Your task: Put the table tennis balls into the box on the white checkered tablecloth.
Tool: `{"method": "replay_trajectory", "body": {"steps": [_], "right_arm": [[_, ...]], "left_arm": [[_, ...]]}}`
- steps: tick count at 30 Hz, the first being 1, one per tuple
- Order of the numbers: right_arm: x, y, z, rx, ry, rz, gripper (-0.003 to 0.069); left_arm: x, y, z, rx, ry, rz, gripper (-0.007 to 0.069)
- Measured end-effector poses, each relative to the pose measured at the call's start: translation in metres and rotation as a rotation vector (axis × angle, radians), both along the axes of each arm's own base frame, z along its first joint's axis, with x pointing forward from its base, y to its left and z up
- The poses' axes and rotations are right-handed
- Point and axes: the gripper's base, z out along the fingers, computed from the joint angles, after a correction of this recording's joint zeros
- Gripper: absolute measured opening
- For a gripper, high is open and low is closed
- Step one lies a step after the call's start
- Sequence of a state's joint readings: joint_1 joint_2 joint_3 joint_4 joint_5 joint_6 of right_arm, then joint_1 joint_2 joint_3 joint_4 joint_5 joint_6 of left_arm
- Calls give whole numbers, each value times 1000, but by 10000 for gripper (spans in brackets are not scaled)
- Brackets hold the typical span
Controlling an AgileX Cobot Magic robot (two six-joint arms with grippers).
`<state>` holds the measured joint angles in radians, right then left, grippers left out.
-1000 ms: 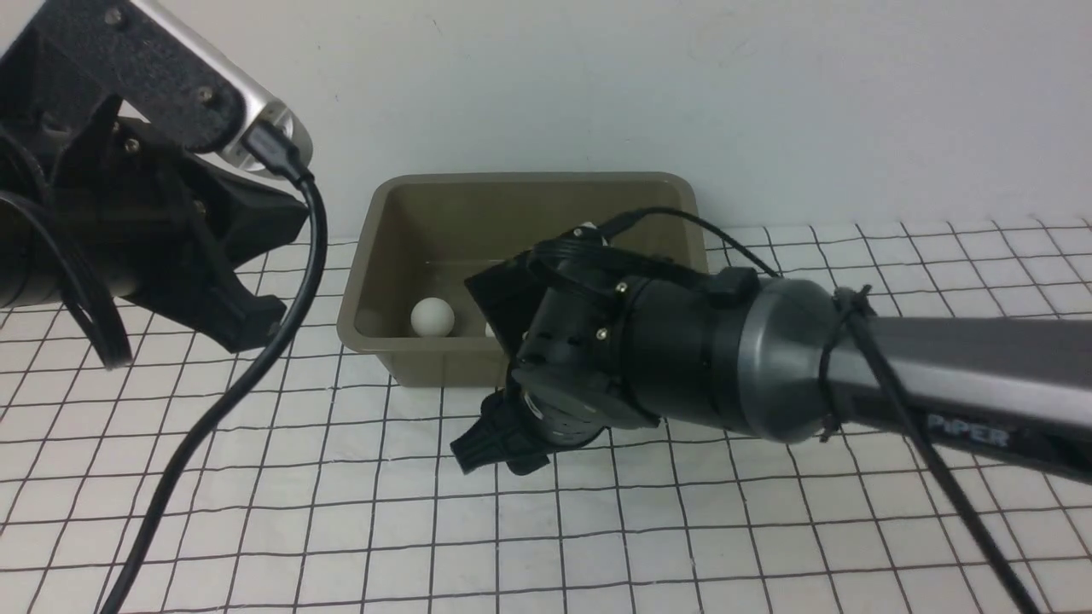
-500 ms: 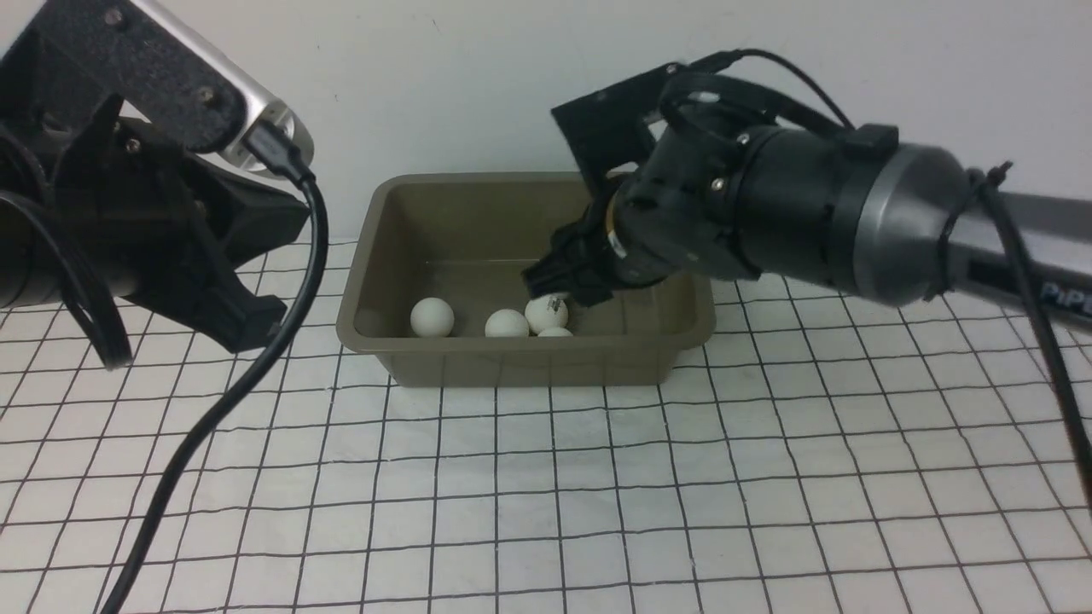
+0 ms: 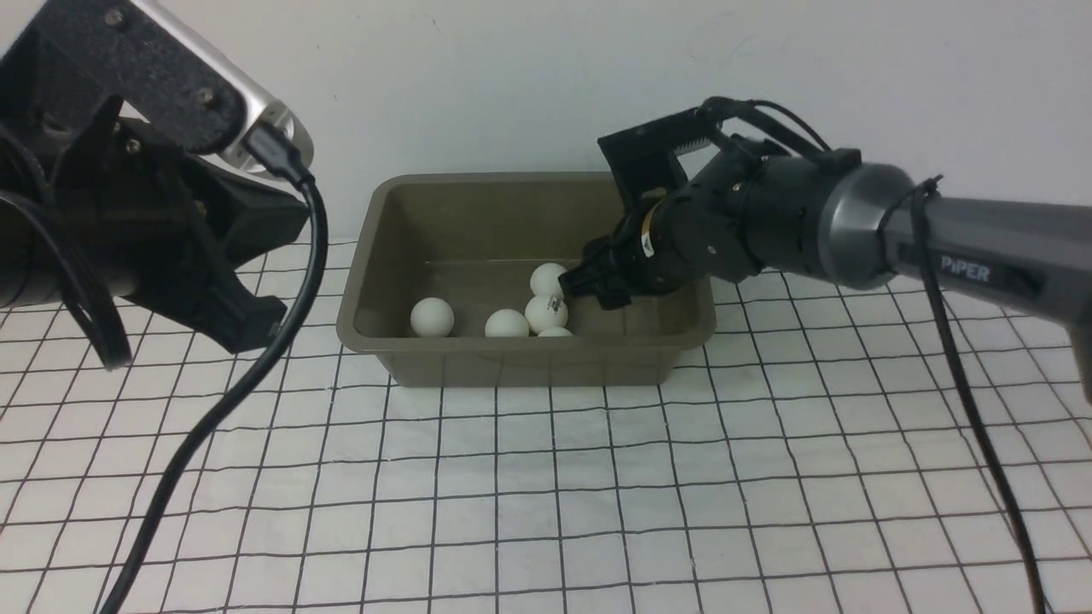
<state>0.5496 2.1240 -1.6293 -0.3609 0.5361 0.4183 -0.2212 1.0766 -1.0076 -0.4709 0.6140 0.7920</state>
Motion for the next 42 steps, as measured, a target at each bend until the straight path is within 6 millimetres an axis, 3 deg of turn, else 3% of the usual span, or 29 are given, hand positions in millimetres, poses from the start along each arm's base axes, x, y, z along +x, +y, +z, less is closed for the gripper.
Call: {"method": "replay_trajectory", "body": {"steps": [5,9,12,16,20,22,24,29,31,39,42], "right_arm": [[3,2,10,8,-23,1,459],[3,-4,49,-40,-56,-15,437],[-9,-17,98,-86,-114,-20,323],[-39,-44,170,-152,-251,-22,61],[-81,-75,219,-166,-363,-45,-8],[-109,-92,229,-158,-383,-56,-13],[-142,-112,229,-126,-398,-64,-15],[-213,-152,200,-48,-440,-66,-16],[-233,-165,182,-40,-436,-81,-16],[-285,-199,105,-74,-351,-108,-16],[-293,-203,85,-99,-331,-95,-16]], "left_arm": [[0,0,0,0,0,0,-4],[0,0,0,0,-1,0,-4],[-5,1,4,-4,-18,0,-4],[-24,6,20,-23,-101,4,-4],[-53,13,37,-50,-213,14,-4],[-70,17,39,-61,-260,21,-4],[-88,21,32,-67,-280,21,-4],[-114,28,10,-101,-287,41,-4],[-122,31,-1,-131,-294,63,-4],[-148,39,-43,-230,-313,125,-4],[-156,41,-55,-248,-307,127,-4]]}}
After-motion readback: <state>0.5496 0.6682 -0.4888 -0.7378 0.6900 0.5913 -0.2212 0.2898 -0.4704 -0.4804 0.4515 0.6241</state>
